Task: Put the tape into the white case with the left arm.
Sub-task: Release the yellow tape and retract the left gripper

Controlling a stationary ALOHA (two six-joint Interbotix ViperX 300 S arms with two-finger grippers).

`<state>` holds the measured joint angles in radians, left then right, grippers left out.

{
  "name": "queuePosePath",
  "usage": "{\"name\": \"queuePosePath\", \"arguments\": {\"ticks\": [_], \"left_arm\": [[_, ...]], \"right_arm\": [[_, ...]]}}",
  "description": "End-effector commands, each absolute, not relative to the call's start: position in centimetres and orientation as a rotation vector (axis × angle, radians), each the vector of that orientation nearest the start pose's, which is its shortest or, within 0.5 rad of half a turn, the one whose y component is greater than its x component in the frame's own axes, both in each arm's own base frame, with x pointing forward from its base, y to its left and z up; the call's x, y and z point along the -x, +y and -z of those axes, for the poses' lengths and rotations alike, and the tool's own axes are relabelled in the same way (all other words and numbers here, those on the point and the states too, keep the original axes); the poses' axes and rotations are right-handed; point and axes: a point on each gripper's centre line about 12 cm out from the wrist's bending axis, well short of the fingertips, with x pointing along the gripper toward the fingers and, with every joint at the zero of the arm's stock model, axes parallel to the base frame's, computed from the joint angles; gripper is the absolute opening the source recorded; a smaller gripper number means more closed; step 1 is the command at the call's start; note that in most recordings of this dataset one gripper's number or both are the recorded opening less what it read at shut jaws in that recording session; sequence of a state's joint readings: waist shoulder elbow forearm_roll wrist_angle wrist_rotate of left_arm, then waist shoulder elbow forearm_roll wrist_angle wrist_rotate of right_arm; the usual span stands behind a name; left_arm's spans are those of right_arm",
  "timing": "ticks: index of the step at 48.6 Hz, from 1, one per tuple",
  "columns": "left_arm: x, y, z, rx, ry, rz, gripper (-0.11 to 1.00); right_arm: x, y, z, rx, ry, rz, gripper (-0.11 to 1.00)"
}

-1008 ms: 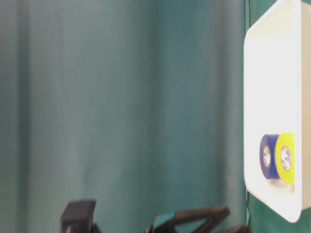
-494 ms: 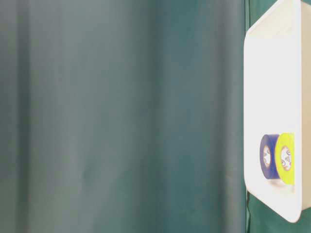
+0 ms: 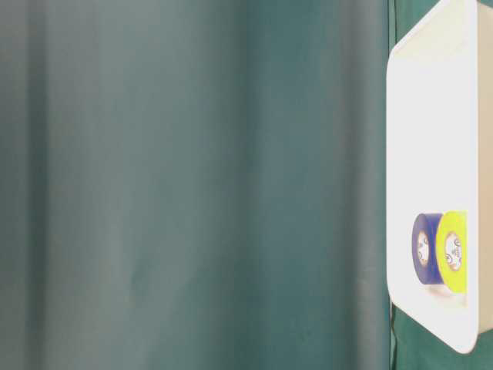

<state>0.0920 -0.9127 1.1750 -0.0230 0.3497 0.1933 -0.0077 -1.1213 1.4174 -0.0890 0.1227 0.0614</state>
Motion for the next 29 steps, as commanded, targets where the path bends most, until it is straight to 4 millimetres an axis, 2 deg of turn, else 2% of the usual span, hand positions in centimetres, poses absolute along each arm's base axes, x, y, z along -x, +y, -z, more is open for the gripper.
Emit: {"name": "queuePosePath", "arguments": {"ticks": [1,14,29], "left_arm": [[-18.2,1.5,-21.6,-0.134,0.584,-0.029,0.85],[-18.0,1.0,-21.1,-0.151,0.594,0.003,0.85],[-17.7,-0.9,-20.7,-0.186,0.595,0.104,0.85]], "right_arm": [[-15.3,-0.2,-18.0,0.026,0.402,0.012,-0.09],[-15.3,-0.2,-18.0,0.026,0.402,0.012,-0.09],[-15.3,-0.2,-18.0,0.026,0.402,0.012,-0.09]]}}
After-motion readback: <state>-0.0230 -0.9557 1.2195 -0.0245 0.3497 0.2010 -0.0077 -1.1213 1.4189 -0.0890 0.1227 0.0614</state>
